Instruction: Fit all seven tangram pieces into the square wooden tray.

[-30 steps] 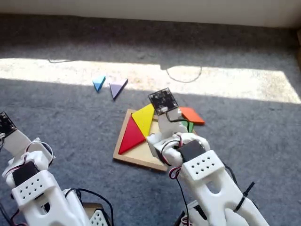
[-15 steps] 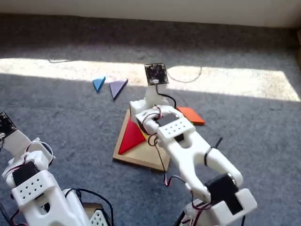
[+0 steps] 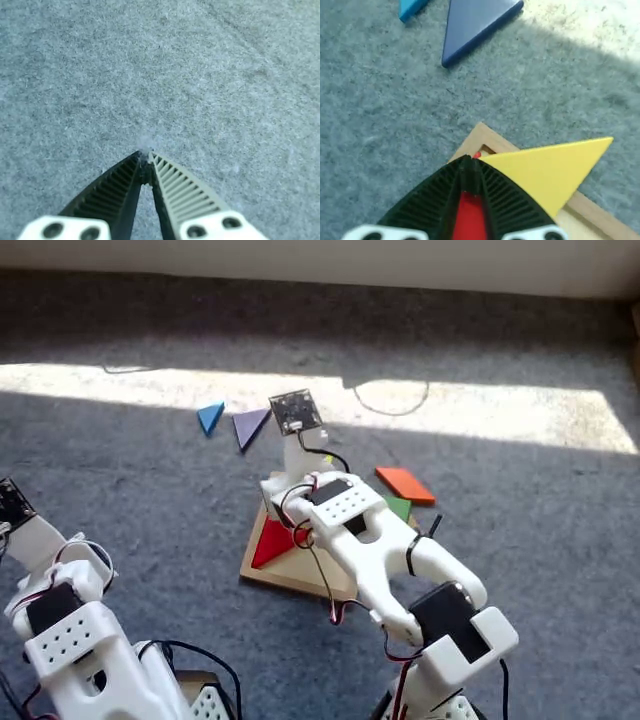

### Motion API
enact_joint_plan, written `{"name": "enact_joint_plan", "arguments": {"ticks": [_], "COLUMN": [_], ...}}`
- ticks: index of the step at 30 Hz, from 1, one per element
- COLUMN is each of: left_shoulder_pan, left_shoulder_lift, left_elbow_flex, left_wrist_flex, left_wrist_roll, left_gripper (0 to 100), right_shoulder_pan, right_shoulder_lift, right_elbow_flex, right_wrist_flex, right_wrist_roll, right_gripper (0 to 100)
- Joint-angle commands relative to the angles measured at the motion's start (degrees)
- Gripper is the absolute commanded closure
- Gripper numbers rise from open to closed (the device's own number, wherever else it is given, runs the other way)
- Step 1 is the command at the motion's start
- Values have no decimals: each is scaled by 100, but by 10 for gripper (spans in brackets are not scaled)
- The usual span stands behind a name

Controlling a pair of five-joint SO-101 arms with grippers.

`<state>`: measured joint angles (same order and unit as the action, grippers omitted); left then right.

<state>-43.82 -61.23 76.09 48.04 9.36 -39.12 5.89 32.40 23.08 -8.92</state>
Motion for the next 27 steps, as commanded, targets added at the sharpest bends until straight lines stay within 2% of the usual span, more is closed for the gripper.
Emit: {"name": "enact_joint_plan", "arguments": {"ticks": [1, 8, 14, 19, 27], "left_shoulder_pan": [-57, -57, -57, -57, -57], "left_shoulder_lift": [-75, -75, -75, -75, -75], "left_elbow_flex": [-171, -171, -163, -163, -163], "left_wrist_flex": [-79, -79, -88, -88, -88], "left_wrist_roll": [-26, -26, -26, -26, -26], "left_gripper": [995, 995, 995, 995, 995], "right_shoulder_pan": [4, 347, 426, 435, 321], "right_shoulder_lift": [-119, -127, -189, -725, -1209], "right_elbow_flex": [-330, -374, -435, -831, -708], "right_wrist_flex": [479, 1288, 2229, 2712, 2774], "right_wrist_roll": [378, 475, 1547, 1547, 1538], "right_gripper": [988, 988, 988, 989, 989]}}
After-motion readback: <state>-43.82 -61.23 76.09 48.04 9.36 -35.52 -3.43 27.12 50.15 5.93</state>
